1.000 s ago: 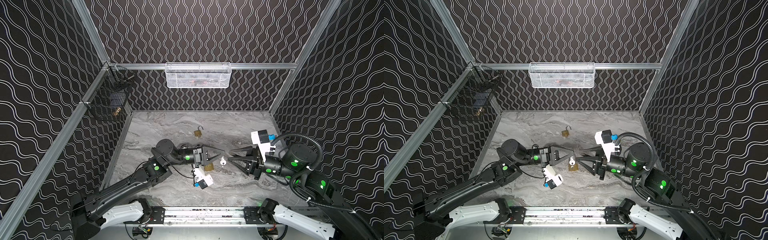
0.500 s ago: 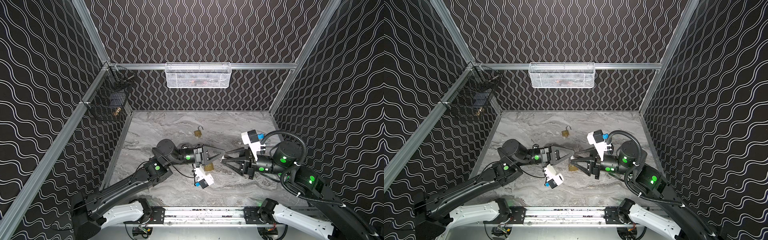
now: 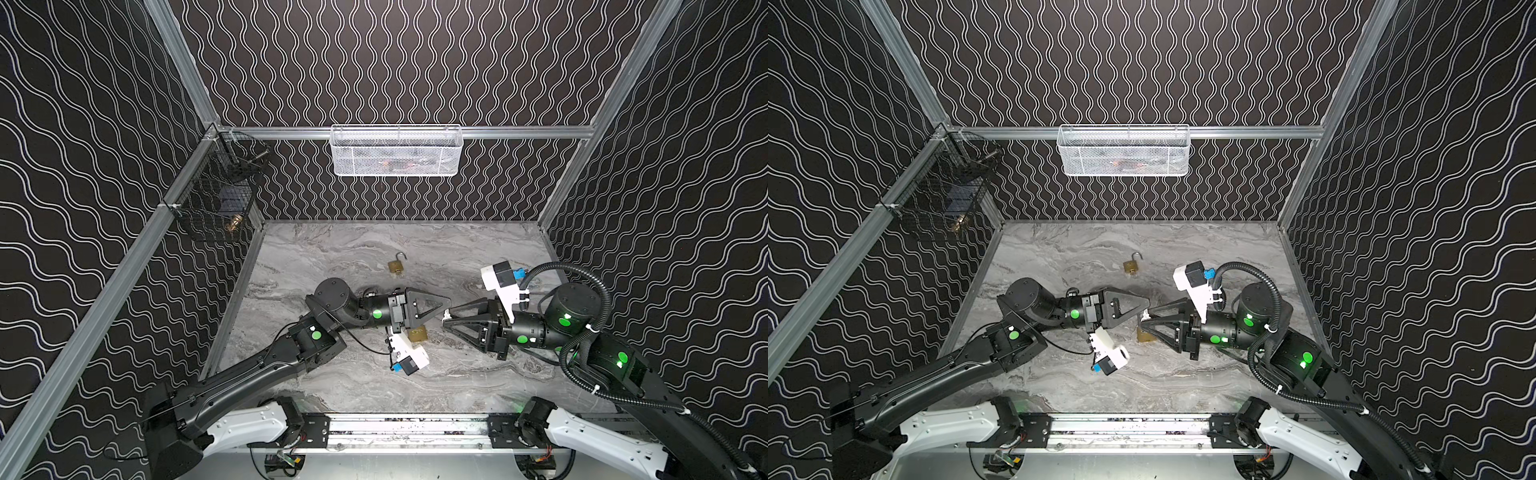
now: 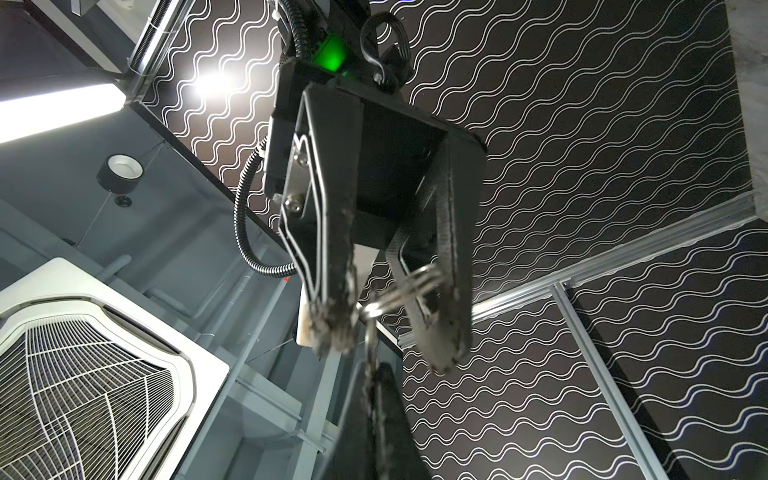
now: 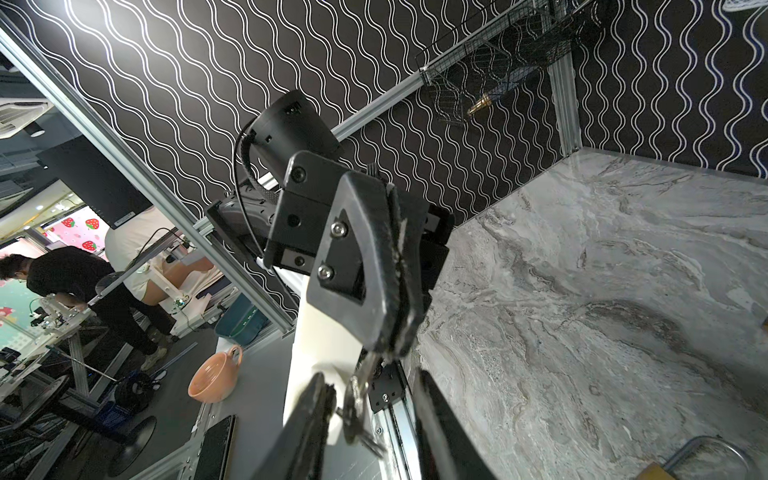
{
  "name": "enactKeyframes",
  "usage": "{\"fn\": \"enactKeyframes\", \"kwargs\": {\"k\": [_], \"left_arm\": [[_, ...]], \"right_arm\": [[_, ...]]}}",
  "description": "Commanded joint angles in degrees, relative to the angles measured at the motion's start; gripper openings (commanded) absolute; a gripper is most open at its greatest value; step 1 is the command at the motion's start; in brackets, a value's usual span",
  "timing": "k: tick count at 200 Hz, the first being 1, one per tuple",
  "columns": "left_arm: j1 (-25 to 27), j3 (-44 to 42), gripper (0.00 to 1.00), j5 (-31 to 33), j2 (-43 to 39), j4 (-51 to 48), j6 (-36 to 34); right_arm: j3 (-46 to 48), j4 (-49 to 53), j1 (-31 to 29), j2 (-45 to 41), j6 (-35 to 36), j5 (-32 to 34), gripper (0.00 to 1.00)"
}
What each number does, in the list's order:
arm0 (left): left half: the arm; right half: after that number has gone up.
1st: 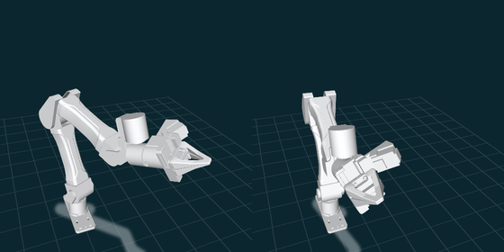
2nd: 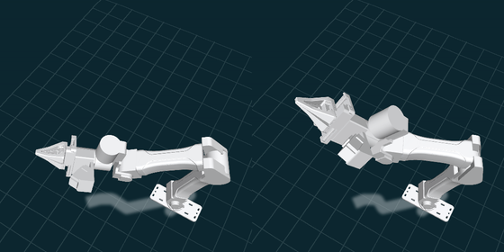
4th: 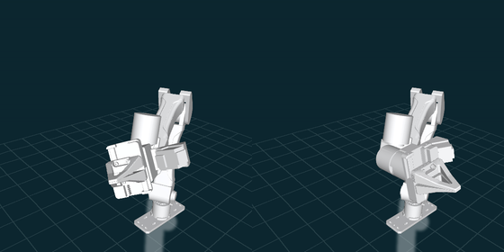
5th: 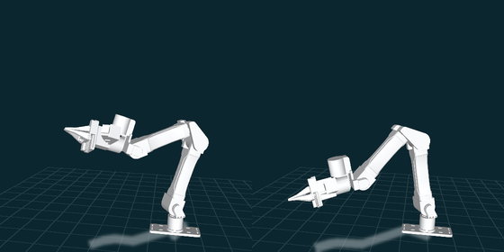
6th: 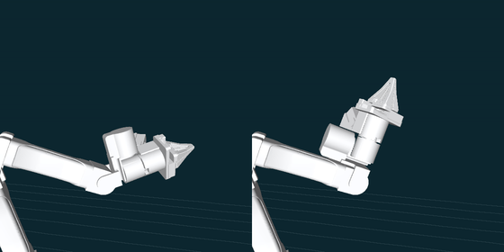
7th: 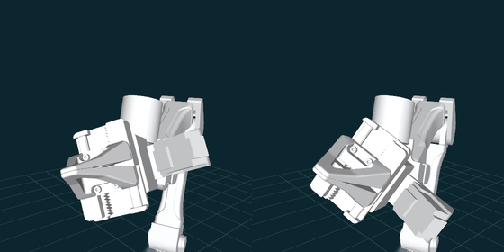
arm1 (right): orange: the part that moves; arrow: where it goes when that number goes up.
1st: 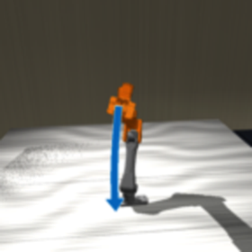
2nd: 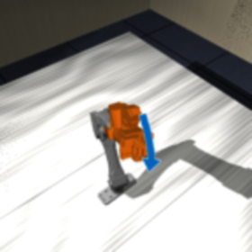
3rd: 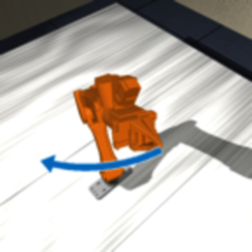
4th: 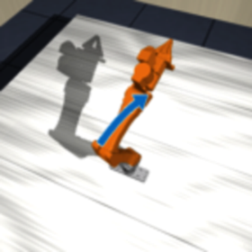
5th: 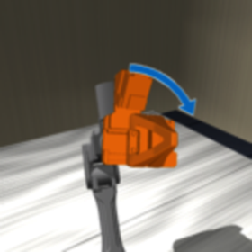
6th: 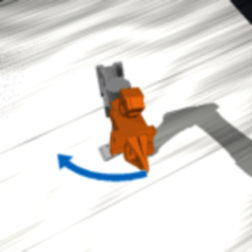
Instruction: Unlock with the key
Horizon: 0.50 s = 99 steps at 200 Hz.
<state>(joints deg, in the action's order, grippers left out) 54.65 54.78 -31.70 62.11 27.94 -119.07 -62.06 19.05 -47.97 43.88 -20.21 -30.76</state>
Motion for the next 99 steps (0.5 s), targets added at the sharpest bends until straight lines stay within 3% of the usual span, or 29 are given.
{"fn": "enactKeyframes", "kwargs": {"k": [1,28,86,99], "left_arm": [[-0.1,0.0,0.00,0.1,-0.1,2.3,-21.9],[-0.2,-0.1,0.00,0.3,-0.1,2.5,-21.9],[-0.2,-0.3,0.00,0.2,-0.2,3.1,-22.0],[-0.3,-0.4,0.00,0.2,-0.1,3.5,-22.0]], "right_arm": [[0.1,-0.5,-0.1,0.0,-0.6,-0.8,0.31],[-0.1,0.3,-0.1,0.2,-0.5,-0.7,0.30],[0.3,-0.3,-0.1,-0.2,-1.0,-0.4,0.17],[0.4,-0.3,-0.1,-0.5,-0.9,-0.3,0.06]]}}
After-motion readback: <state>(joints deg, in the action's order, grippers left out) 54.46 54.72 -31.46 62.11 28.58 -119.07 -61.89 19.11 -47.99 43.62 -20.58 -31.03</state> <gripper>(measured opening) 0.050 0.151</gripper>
